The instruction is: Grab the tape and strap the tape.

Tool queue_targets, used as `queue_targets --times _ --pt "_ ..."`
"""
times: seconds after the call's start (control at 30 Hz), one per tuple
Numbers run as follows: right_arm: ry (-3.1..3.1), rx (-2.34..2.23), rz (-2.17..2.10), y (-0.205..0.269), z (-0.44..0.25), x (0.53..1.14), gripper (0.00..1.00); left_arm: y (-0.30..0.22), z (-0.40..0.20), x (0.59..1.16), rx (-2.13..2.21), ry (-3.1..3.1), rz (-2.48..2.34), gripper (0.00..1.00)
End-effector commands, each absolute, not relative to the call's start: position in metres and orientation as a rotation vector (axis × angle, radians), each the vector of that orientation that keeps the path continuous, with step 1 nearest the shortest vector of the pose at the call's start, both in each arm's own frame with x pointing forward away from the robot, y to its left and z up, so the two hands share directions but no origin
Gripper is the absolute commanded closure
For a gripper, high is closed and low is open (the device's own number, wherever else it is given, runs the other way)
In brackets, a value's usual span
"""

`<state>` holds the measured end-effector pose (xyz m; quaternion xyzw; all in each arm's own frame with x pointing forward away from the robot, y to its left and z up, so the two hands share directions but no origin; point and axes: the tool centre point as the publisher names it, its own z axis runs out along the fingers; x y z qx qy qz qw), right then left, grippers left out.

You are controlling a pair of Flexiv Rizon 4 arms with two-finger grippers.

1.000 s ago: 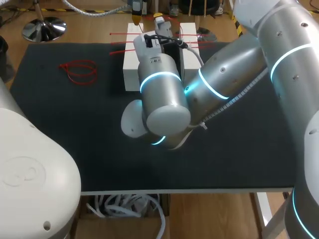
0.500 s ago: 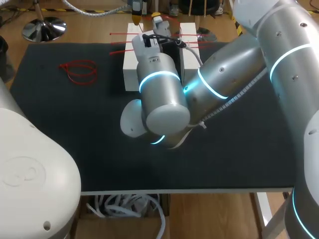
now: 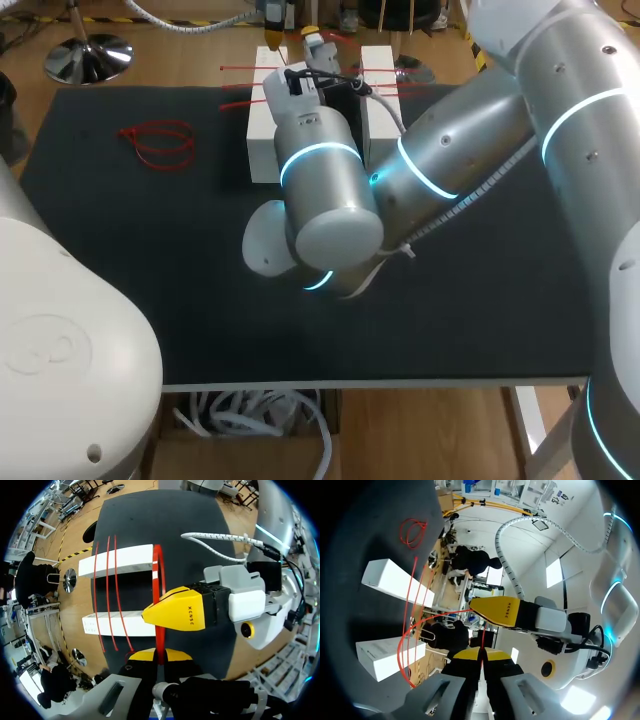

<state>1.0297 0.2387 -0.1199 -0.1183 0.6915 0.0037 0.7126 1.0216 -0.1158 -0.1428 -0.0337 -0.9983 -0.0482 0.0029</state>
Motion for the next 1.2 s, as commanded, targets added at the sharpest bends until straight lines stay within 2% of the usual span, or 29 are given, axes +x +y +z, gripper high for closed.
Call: queue_targets --times 0.03,1.2 --pt "1.539 -0.268 0.01 0.238 -0.116 1.029 1.0 -0.116 -0.143 1.021 -0.105 -3.131 -0.154 1.0" --pt "1.523 -0.272 -0.023 0.228 -0.115 1.03 1.0 -0.116 -0.143 1.021 -0.105 -3.131 -0.154 1.0"
